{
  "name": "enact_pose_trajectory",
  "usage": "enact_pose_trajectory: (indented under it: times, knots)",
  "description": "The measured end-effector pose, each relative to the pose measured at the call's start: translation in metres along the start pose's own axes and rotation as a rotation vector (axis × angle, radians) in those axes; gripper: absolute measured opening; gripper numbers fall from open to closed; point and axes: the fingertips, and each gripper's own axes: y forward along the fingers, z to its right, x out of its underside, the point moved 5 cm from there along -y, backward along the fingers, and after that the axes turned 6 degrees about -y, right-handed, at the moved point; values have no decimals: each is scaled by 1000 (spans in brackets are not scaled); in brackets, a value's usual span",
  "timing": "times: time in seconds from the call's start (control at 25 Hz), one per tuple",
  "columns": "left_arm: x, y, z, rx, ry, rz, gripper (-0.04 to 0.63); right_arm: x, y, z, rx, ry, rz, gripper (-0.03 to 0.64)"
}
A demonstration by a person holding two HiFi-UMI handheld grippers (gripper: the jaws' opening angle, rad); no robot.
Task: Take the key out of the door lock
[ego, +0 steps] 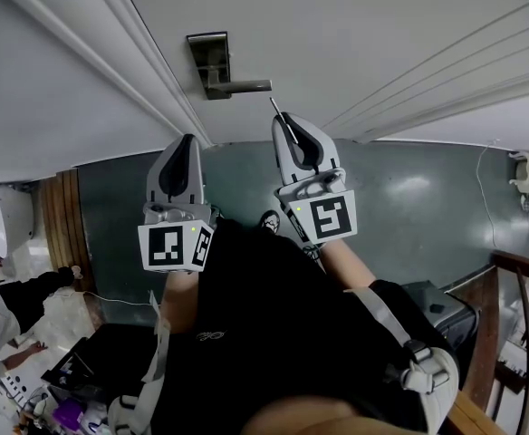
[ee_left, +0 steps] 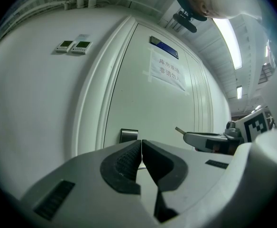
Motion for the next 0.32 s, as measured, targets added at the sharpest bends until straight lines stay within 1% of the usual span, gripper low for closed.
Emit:
enact_pose_trajectory:
  times: [0.32]
  knots:
    - [4, -1, -1, -5, -3, -1, 23, 3, -1, -1, 1, 7, -17, 29]
